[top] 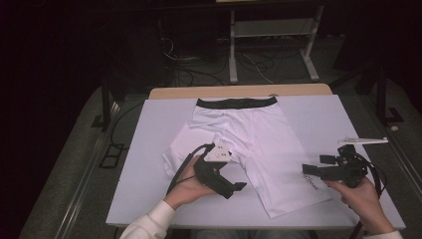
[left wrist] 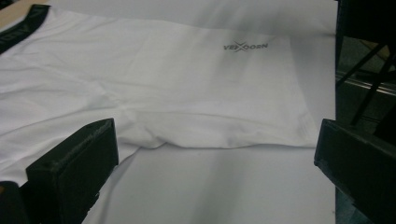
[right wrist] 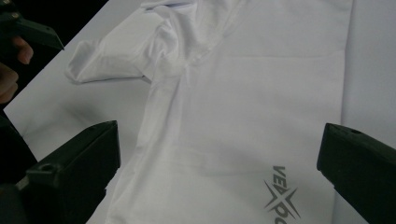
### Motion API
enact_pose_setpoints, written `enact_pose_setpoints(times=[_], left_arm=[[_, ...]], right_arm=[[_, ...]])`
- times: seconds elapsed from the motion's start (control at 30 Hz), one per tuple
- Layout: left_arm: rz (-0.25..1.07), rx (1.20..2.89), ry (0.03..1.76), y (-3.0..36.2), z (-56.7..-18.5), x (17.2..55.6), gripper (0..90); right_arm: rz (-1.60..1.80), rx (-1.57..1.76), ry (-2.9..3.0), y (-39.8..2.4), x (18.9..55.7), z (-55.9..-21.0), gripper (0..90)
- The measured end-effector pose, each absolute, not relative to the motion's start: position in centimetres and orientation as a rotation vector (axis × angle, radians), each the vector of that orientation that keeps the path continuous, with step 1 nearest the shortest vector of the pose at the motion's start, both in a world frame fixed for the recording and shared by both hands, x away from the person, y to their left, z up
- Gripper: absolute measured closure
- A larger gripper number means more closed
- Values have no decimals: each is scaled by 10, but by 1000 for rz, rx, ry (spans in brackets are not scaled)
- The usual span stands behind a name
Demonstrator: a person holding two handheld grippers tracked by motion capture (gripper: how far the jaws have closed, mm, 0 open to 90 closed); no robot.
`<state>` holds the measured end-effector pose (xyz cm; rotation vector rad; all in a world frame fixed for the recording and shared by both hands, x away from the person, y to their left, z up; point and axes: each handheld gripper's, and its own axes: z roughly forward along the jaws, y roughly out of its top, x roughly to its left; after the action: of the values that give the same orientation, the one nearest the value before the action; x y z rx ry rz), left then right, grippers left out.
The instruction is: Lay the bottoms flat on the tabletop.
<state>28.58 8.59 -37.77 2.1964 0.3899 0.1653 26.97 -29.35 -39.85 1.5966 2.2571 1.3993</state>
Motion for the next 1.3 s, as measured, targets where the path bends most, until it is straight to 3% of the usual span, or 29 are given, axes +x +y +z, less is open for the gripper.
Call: enact_pose_setpoints(times=[0.73,0.87,1.3], left_arm=[[310,2116,584,163,-343,318,0],[331,2101,634,179,-343,323,0],[359,2050,818,232,-359,335,0]], right_arm=[[1445,1388,2300,-255,306,-370,3],[1491,1319,2321,-239,317,-365,52],[1437,1121,2487,-159,352,-347,61]])
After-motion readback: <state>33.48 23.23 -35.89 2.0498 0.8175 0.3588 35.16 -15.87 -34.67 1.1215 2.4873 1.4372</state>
